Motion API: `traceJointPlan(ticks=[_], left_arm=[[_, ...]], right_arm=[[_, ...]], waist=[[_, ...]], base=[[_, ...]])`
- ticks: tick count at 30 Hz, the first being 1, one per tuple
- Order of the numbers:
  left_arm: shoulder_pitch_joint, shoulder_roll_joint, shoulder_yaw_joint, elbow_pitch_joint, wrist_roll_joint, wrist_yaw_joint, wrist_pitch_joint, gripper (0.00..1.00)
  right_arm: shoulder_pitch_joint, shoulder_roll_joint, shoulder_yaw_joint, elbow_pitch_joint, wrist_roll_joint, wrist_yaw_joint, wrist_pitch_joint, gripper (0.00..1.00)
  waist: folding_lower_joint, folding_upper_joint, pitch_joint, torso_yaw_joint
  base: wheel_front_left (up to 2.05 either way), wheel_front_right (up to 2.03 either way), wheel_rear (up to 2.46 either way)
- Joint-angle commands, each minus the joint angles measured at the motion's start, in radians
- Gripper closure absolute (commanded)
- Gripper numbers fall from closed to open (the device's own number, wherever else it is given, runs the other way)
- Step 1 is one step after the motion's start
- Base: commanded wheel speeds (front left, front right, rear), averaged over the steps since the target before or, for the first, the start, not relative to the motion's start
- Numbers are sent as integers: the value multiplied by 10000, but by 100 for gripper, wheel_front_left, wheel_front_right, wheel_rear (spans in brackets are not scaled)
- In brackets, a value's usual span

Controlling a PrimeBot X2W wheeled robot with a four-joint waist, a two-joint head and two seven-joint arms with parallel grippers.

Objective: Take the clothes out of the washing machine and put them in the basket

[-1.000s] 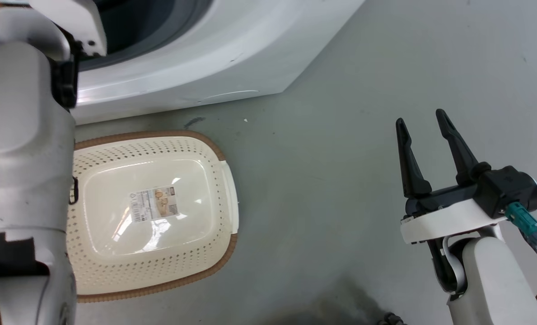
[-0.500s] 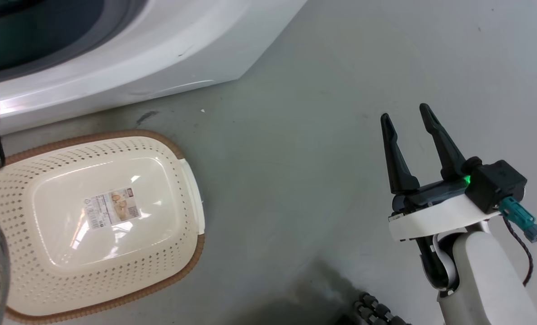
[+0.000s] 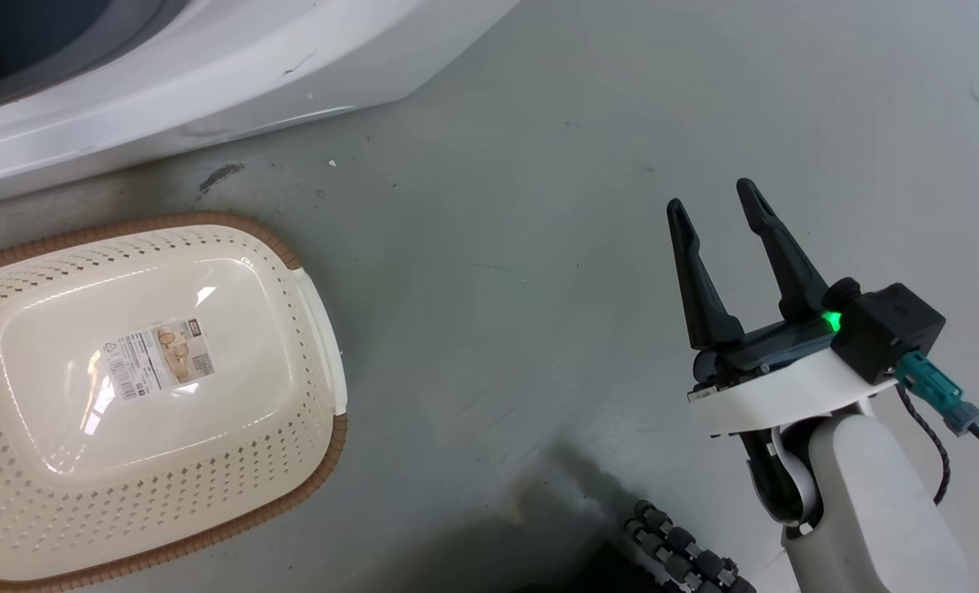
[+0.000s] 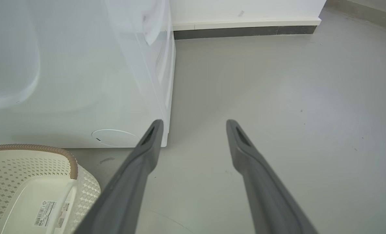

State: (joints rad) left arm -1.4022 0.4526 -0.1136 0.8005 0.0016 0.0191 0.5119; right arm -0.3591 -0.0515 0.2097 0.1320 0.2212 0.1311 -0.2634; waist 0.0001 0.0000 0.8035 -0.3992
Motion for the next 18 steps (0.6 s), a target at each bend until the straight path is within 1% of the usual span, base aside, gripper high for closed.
traceJointPlan(ticks=[1, 4, 8, 12, 18], left_arm=[[122, -6, -33, -90, 9, 49, 122, 100], [304, 44, -20, -471, -35, 160, 289, 100], [698, 113, 47, -1039, -28, 480, -81, 100], [1220, 184, 120, -1560, -134, 699, -1008, 100], [2190, -31, 442, -1868, -586, 920, -2869, 100]], right_arm=[[-164, 21, 30, -54, 86, -7, -17, 0], [-222, 21, 108, -57, 117, -7, -18, 0], [-277, 21, 115, 76, 155, -7, -18, 0], [-182, 21, 26, 182, 119, -7, -16, 0], [63, 18, -216, 242, -30, -7, -16, 0]], waist=[[-1, 0, 25, 5], [-1, 0, 33, -20], [-1, 0, -105, -50], [-1, 0, -465, -19], [-1, 0, -1253, 167]], base=[[0, 0, 0], [0, 0, 0], [0, 0, 0], [0, 0, 0], [0, 0, 0]])
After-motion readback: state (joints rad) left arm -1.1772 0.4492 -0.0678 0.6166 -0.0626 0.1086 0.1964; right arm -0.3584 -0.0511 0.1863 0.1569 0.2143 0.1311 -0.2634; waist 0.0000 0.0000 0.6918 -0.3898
